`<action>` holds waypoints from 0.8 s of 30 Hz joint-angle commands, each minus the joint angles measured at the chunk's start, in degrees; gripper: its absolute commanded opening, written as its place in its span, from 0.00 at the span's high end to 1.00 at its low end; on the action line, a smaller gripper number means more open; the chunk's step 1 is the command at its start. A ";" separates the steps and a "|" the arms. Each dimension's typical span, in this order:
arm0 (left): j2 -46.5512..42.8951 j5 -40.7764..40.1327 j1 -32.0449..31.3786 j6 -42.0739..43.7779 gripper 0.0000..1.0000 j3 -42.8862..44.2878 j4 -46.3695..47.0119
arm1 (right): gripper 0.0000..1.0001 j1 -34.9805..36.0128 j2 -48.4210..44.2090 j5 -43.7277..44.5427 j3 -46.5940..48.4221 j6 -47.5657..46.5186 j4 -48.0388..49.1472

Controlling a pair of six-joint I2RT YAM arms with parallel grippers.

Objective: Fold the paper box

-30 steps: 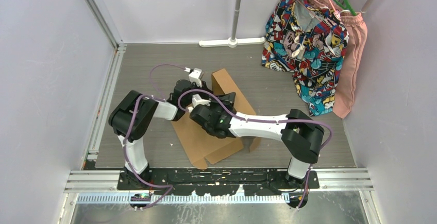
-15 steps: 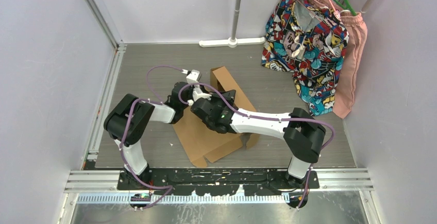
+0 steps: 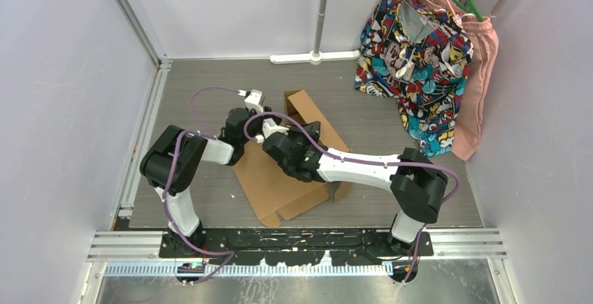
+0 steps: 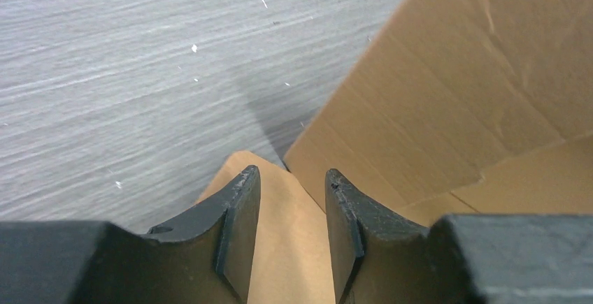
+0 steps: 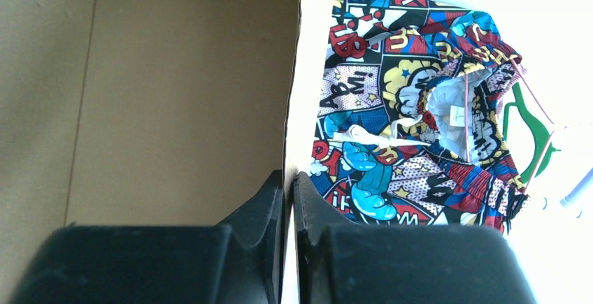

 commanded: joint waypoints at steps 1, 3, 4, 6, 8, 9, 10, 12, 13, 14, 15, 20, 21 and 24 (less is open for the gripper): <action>1.44 4.80 3.85 -2.46 0.59 -0.39 9.75 | 0.89 -0.07 -1.10 -7.40 -1.77 1.77 0.07; 3.70 10.58 6.10 -5.20 0.58 0.97 12.71 | 0.89 -0.02 -1.10 -7.47 -1.69 1.71 0.14; 5.25 14.20 7.23 -6.93 0.58 1.92 14.48 | 0.89 -0.09 -1.04 -7.54 -1.69 1.63 0.18; 8.18 20.34 8.94 -10.82 0.54 3.44 19.74 | 0.89 -0.03 -0.99 -7.65 -1.82 1.46 0.12; 11.11 27.68 10.29 -14.83 0.52 5.63 23.54 | 0.89 -0.03 -1.33 -8.12 -2.20 1.14 0.15; 12.30 29.31 10.38 -15.74 0.51 6.19 24.76 | 0.90 -0.06 -1.65 -8.65 -2.59 0.92 0.53; 13.00 30.58 10.50 -16.38 0.51 6.69 25.04 | 0.90 -0.06 -1.84 -9.26 -2.91 0.80 0.77; 13.92 31.70 10.84 -17.01 0.50 7.19 26.05 | 0.90 -0.01 -2.59 -10.61 -3.99 -0.13 1.82; 14.61 32.52 11.33 -18.18 0.50 7.24 27.48 | 0.91 0.00 -2.94 -11.57 -4.46 -0.41 1.89; 15.21 33.29 11.96 -19.49 0.50 7.40 29.13 | 0.91 0.07 -3.61 -12.86 -5.10 -0.86 2.31; 15.76 34.00 12.61 -20.69 0.50 7.46 30.59 | 0.91 0.10 -4.36 -13.86 -6.03 -1.71 3.46; 16.74 36.79 14.89 -22.79 0.49 8.43 32.64 | 0.91 -0.06 -6.83 -18.03 -9.14 -6.37 9.63; 16.80 37.30 15.00 -22.94 0.49 8.69 32.64 | 0.91 -0.01 -6.63 -18.58 -9.19 -7.13 10.43; 16.49 38.00 15.10 -22.99 0.49 8.56 32.59 | 0.92 0.00 -6.18 -20.38 -8.92 -8.71 12.16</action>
